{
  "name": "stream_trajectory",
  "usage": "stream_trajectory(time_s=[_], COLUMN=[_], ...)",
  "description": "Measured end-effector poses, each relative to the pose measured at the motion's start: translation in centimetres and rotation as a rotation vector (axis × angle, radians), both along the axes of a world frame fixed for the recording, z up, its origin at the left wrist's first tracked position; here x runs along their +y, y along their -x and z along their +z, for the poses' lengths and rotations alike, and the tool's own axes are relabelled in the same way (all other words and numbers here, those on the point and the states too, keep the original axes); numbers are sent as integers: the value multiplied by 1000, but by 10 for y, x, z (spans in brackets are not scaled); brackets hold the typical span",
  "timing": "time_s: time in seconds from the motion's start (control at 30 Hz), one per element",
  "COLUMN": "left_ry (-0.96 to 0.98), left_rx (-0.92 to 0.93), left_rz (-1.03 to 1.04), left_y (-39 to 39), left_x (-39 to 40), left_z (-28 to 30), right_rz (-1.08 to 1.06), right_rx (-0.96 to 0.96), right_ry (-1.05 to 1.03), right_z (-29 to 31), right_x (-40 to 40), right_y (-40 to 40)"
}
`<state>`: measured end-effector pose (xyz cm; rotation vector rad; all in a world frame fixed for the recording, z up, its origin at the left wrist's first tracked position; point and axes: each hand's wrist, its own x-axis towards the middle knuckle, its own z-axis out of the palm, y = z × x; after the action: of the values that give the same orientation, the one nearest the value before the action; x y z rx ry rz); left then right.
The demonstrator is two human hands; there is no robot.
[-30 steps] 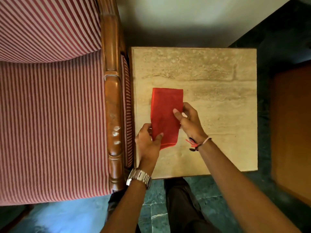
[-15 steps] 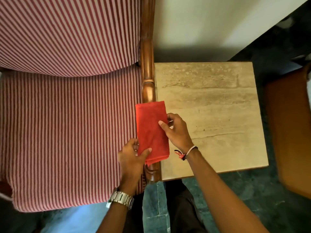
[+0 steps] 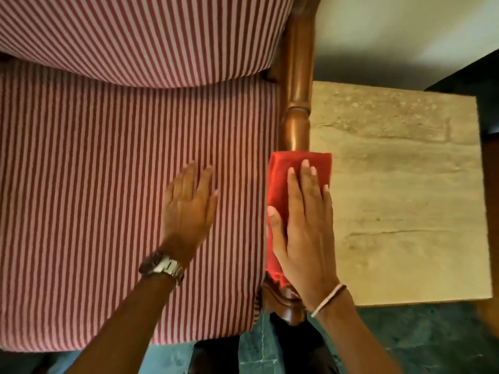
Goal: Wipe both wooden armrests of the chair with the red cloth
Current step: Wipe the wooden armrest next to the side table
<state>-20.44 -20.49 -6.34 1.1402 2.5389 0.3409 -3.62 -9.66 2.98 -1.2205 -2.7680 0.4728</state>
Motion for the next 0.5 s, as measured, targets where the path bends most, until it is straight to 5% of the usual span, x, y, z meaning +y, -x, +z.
stream_trajectory(time_s=[0.23,0.4,0.5], left_ry=[-61,-113,-104], left_rx=[256,311,290], left_rz=[-96,-97,-100], left_y=[10,13,13], left_x=[-3,-2,-2], left_z=[-77,-83,-79], right_rz=[31,-2,-25], right_rx=[-49,-82,-74], right_ry=[-66,-206,-118], right_z=[-22,-26,-21], right_x=[21,63,35], right_y=[21,62,42])
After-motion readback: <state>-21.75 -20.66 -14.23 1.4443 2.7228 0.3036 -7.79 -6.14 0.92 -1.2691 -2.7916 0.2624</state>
